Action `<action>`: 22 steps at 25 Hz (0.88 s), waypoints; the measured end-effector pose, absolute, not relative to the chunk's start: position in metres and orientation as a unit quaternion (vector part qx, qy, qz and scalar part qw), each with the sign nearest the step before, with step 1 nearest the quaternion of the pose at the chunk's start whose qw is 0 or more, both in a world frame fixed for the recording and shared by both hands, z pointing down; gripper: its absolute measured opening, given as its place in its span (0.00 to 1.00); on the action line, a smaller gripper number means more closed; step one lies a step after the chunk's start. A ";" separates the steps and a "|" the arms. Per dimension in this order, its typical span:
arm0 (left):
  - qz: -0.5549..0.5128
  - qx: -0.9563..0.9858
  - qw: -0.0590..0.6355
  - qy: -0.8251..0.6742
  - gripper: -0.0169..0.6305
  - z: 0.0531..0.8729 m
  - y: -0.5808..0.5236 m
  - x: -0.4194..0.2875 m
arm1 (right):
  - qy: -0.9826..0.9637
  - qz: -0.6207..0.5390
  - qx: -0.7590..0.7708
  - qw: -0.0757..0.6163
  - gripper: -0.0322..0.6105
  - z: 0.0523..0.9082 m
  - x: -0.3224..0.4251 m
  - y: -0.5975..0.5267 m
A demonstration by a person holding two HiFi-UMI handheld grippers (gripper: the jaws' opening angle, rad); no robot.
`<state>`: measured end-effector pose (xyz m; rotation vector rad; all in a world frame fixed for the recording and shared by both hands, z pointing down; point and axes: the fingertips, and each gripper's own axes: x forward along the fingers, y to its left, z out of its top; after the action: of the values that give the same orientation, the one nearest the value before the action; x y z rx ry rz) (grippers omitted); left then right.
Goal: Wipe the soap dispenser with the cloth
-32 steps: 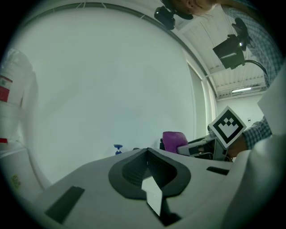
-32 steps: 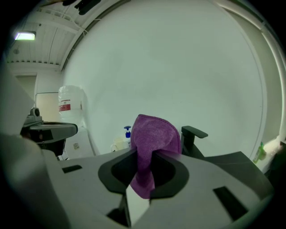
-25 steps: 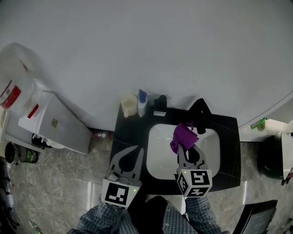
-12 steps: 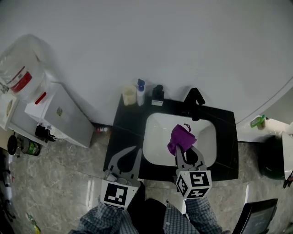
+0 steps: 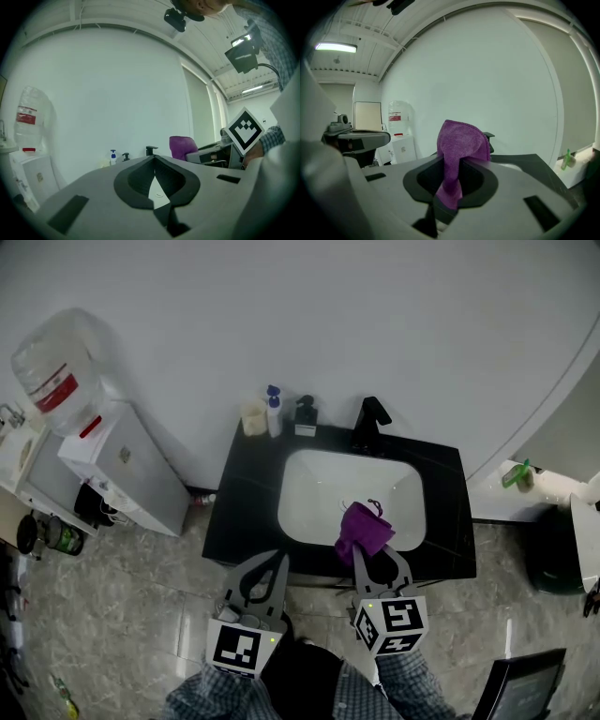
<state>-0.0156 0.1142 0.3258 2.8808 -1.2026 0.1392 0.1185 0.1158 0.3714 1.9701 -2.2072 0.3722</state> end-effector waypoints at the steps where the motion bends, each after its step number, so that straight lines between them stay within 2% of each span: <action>1: 0.044 0.921 0.011 -0.387 0.03 0.325 0.120 -0.016 | -0.738 0.124 0.659 0.079 0.16 0.370 0.118 0.122; 22: 0.037 0.935 -0.014 -0.353 0.03 0.297 0.127 -0.030 | -0.729 0.113 0.673 0.046 0.17 0.337 0.090 0.135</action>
<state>-0.0305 0.1273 0.2970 2.9621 -1.1191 0.1186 0.0899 0.1346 0.3367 2.0545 -2.2267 0.3461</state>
